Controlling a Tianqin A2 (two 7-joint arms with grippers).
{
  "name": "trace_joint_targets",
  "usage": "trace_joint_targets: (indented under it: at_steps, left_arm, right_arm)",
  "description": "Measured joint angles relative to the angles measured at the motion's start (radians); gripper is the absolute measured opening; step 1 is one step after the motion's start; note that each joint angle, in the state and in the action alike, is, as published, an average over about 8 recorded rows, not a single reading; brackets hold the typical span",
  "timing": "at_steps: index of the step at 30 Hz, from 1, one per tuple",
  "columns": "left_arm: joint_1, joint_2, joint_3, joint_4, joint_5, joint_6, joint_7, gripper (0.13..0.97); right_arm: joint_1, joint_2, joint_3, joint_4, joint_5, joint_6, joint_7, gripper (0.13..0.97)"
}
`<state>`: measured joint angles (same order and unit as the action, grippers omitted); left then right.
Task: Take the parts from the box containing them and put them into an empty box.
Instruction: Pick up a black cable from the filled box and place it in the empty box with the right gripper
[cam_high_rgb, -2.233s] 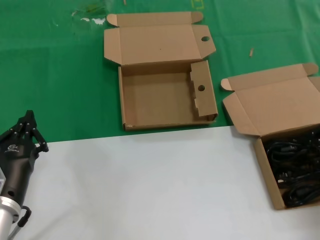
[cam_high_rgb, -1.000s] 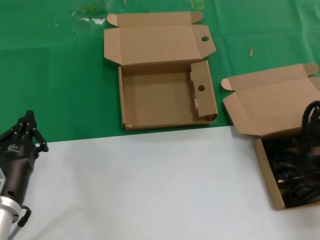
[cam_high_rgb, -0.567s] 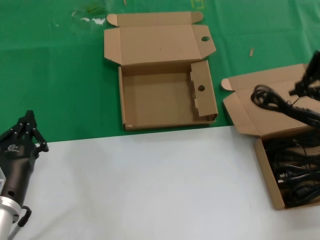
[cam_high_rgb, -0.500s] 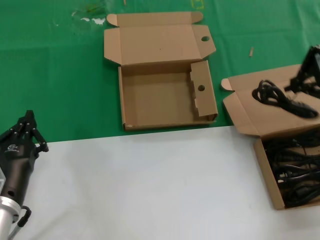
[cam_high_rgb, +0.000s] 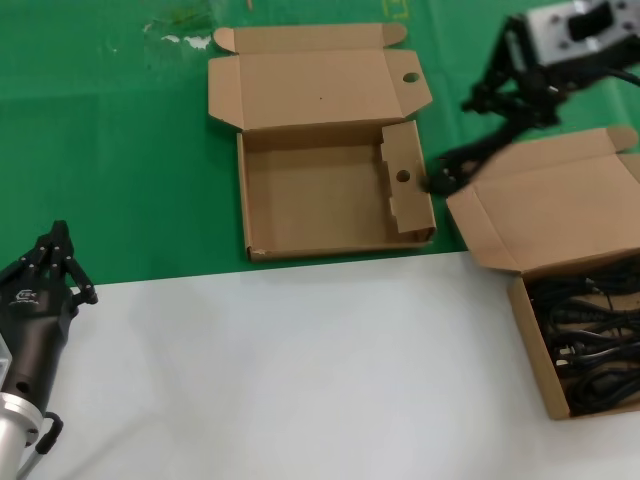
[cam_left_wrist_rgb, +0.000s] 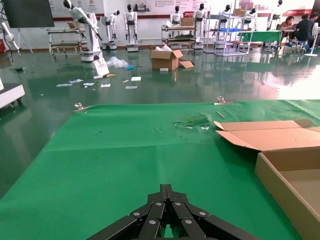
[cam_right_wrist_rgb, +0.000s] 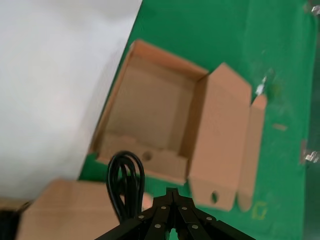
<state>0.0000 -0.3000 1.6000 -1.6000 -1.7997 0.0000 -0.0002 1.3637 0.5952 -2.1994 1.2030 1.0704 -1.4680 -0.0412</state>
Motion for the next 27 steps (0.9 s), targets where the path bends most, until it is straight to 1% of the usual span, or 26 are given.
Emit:
trace_joint_targets:
  at_steps: [8,16,27]
  left_arm:
    - [0.000,0.000,0.000,0.000,0.000,0.000,0.000,0.140]
    - [0.000,0.000,0.000,0.000,0.000,0.000,0.000,0.140]
    - [0.000,0.000,0.000,0.000,0.000,0.000,0.000,0.140]
  right_arm:
    - [0.065,-0.154,-0.047,-0.165,-0.026,0.095,-0.048,0.140]
    - [0.080,-0.288,-0.073,-0.341,-0.023,0.210,-0.109,0.140]
    - [0.098,-0.457,-0.074,-0.668,0.027,0.368,-0.275,0.140]
